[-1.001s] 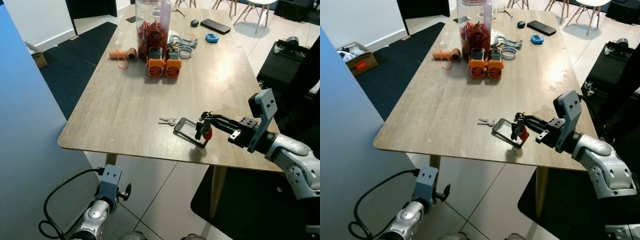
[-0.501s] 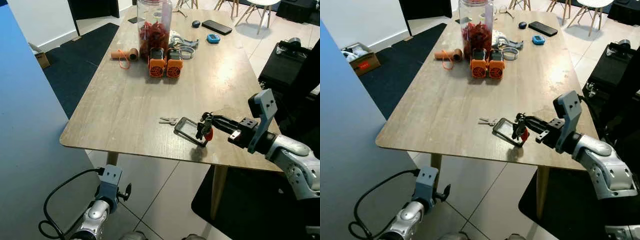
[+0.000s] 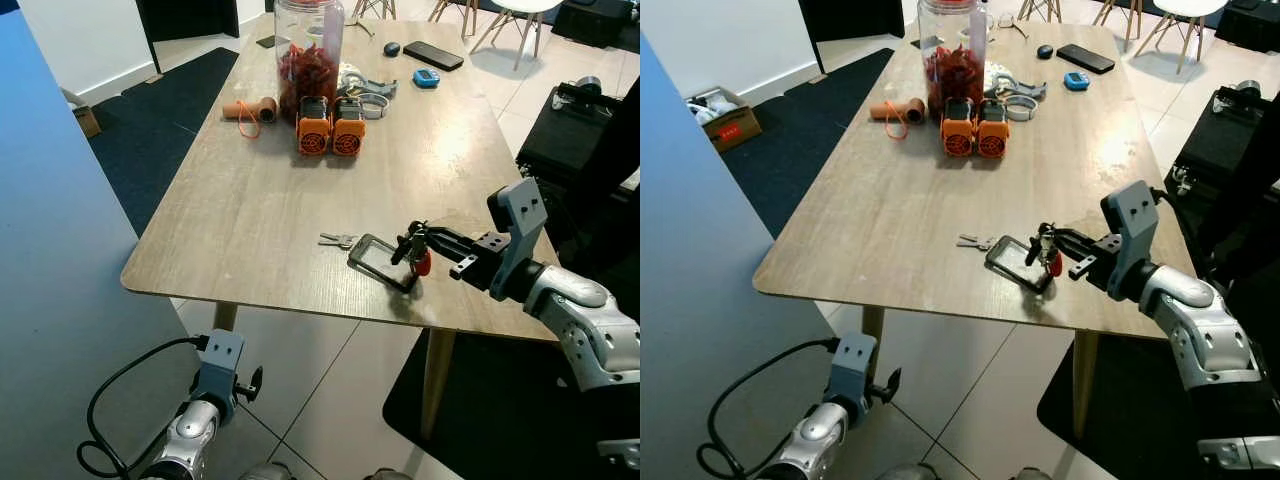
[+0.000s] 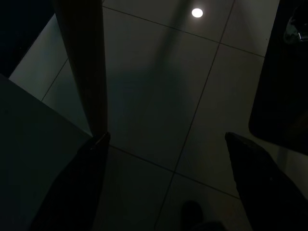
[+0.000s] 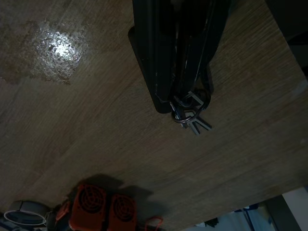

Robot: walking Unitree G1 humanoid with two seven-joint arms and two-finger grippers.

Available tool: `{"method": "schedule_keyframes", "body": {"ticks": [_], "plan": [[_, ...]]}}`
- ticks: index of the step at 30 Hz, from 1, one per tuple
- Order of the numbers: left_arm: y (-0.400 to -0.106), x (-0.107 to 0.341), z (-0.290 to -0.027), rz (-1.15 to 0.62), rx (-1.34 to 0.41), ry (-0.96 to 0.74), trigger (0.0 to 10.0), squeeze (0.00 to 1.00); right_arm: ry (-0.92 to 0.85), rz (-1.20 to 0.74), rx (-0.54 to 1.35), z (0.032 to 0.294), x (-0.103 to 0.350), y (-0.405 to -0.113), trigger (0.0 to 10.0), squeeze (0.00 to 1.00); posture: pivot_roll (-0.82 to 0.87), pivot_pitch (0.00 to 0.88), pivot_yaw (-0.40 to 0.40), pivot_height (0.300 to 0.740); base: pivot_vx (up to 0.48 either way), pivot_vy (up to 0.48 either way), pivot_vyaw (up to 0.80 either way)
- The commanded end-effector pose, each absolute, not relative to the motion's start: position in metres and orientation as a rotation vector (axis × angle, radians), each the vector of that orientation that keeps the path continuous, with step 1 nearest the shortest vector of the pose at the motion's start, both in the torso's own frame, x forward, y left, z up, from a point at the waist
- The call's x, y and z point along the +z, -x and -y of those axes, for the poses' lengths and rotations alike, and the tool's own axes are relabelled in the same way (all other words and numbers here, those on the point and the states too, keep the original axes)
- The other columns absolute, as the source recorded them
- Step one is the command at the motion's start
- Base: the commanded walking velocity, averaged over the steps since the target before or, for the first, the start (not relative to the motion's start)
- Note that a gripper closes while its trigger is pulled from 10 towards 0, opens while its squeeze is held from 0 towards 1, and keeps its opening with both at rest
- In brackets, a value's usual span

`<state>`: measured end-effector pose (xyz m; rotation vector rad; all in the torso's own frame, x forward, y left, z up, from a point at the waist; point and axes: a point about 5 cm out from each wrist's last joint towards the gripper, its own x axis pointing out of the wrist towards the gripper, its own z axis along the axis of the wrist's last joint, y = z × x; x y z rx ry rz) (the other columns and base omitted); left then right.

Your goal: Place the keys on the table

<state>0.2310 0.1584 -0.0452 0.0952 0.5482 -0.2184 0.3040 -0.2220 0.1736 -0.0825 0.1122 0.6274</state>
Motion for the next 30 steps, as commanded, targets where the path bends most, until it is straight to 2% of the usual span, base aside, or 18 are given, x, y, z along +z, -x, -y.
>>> {"method": "schedule_keyframes", "body": {"ticks": [1, 14, 15, 16, 17, 18, 19, 24, 25, 30], "plan": [[-0.228, -0.047, -0.160, -0.559, -0.213, -0.090, 10.0, 0.00, 0.088, -0.116, 0.642, 0.219, 0.170, -0.305, 10.0, 0.00, 0.04, 0.068, -0.013, 0.740, 0.000, 0.000, 0.00], [-0.229, -0.046, -0.159, -0.554, -0.213, -0.088, 10.0, 0.00, 0.097, -0.128, 0.680, 0.215, 0.168, -0.304, 10.0, 0.00, 0.04, 0.070, -0.015, 0.740, 0.000, 0.000, 0.00], [-0.229, -0.047, -0.159, -0.554, -0.212, -0.087, 10.0, 0.00, 0.091, -0.129, 0.682, 0.215, 0.169, -0.304, 10.0, 0.09, 0.04, 0.071, -0.015, 0.740, 0.000, 0.000, 0.00], [-0.229, -0.047, -0.159, -0.554, -0.212, -0.087, 10.0, 0.00, 0.091, -0.129, 0.682, 0.215, 0.169, -0.304, 10.0, 0.09, 0.04, 0.071, -0.015, 0.740, 0.000, 0.000, 0.00], [-0.229, -0.047, -0.159, -0.555, -0.212, -0.087, 10.0, 0.00, 0.091, -0.129, 0.679, 0.216, 0.169, -0.304, 10.0, 0.30, 0.04, 0.070, -0.015, 0.740, 0.000, 0.000, 0.00], [-0.229, -0.047, -0.159, -0.555, -0.212, -0.087, 10.0, 0.00, 0.091, -0.129, 0.679, 0.216, 0.169, -0.304, 10.0, 0.30, 0.04, 0.070, -0.015, 0.740, 0.000, 0.000, 0.00], [-0.229, -0.047, -0.159, -0.555, -0.212, -0.087, 10.0, 0.00, 0.089, -0.128, 0.675, 0.217, 0.170, -0.304, 10.0, 1.00, 0.04, 0.070, -0.015, 0.740, 0.000, 0.000, 0.00], [-0.229, -0.047, -0.158, -0.554, -0.214, -0.087, 10.0, 0.00, 0.090, -0.125, 0.662, 0.218, 0.170, -0.305, 10.0, 1.00, 0.04, 0.069, -0.014, 0.740, 0.000, 0.000, 0.00], [-0.229, -0.047, -0.158, -0.554, -0.214, -0.087, 10.0, 0.00, 0.100, -0.123, 0.646, 0.220, 0.170, -0.306, 10.0, 0.00, 0.04, 0.069, -0.014, 0.740, 0.000, 0.000, 0.00], [-0.229, -0.046, -0.158, -0.554, -0.215, -0.087, 10.0, 0.00, 0.117, -0.105, 0.592, 0.226, 0.173, -0.309, 10.0, 0.00, 0.04, 0.070, -0.012, 0.740, 0.000, 0.000, 0.00]]}}
